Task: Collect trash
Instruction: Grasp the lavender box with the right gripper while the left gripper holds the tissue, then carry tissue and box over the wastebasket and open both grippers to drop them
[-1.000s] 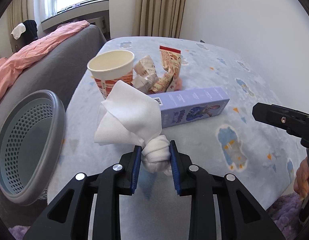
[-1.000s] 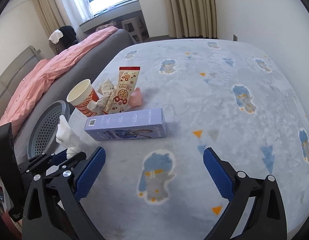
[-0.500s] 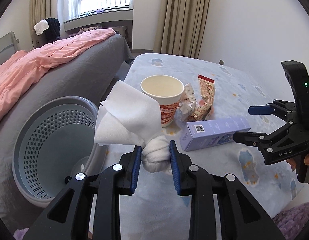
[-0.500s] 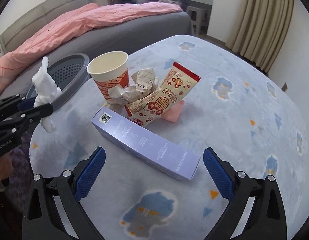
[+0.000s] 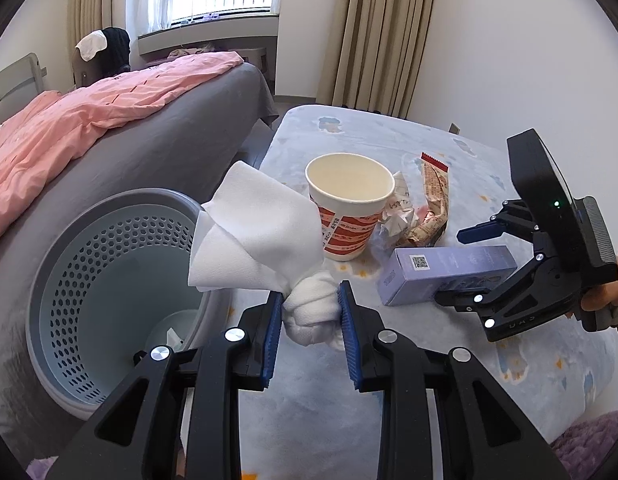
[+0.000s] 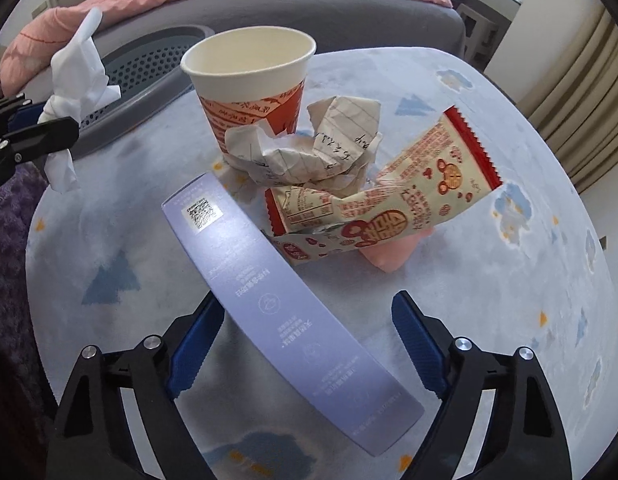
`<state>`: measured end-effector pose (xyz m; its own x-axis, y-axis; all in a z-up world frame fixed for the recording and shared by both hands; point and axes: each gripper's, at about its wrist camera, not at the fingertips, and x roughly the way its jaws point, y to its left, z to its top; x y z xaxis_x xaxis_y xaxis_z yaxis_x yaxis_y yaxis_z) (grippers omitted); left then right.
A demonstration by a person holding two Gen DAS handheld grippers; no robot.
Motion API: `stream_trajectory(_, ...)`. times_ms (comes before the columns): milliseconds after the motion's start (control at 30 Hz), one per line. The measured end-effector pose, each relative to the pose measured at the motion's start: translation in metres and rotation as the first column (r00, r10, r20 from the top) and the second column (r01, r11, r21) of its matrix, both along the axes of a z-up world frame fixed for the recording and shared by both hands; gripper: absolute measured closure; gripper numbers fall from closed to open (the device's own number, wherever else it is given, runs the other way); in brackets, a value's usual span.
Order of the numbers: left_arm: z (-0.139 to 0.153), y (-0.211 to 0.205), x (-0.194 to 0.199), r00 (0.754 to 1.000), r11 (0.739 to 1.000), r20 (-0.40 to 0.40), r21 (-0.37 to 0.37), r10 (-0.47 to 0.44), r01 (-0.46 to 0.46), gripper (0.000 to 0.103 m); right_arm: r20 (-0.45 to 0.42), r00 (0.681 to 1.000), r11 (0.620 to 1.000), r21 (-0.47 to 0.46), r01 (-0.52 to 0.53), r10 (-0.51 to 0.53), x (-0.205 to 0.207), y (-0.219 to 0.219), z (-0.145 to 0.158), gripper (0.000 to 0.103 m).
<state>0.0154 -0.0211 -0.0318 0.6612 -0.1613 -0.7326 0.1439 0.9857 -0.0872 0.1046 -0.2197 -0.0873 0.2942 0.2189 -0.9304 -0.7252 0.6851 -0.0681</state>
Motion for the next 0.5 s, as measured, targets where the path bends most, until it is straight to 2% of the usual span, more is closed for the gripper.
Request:
stream_trajectory(100, 0.000, 0.002, 0.000, 1.000, 1.000, -0.001, -0.002, 0.004, -0.004, 0.076, -0.024, 1.000, 1.000, -0.015, -0.003, 0.002, -0.004, 0.006, -0.003, 0.040)
stream_trajectory(133, 0.001, 0.001, 0.000, 1.000, 1.000, -0.001, -0.002, 0.006, -0.006, 0.076, -0.035, 0.999, 1.000, -0.007, 0.002, -0.002, -0.007, 0.006, -0.002, 0.050)
stream_trajectory(167, 0.001, 0.002, 0.000, 1.000, 1.000, -0.001, -0.004, 0.007, -0.007, 0.076, -0.036, 0.999, 1.000, -0.006, 0.012, -0.013, -0.011, 0.007, 0.000, 0.053)
stream_trajectory(333, 0.005, 0.004, -0.005, 1.000, 1.000, 0.006, -0.009, 0.012, -0.012, 0.076, -0.033, 0.996, 0.997, 0.005, 0.082, -0.082, -0.040, 0.010, 0.005, 0.061)
stream_trajectory(500, 0.012, 0.009, -0.013, 1.000, 1.000, 0.021, -0.012, 0.016, -0.015, 0.076, -0.038, 0.971, 0.964, 0.114, 0.241, -0.238, -0.068, 0.006, 0.020, 0.065)
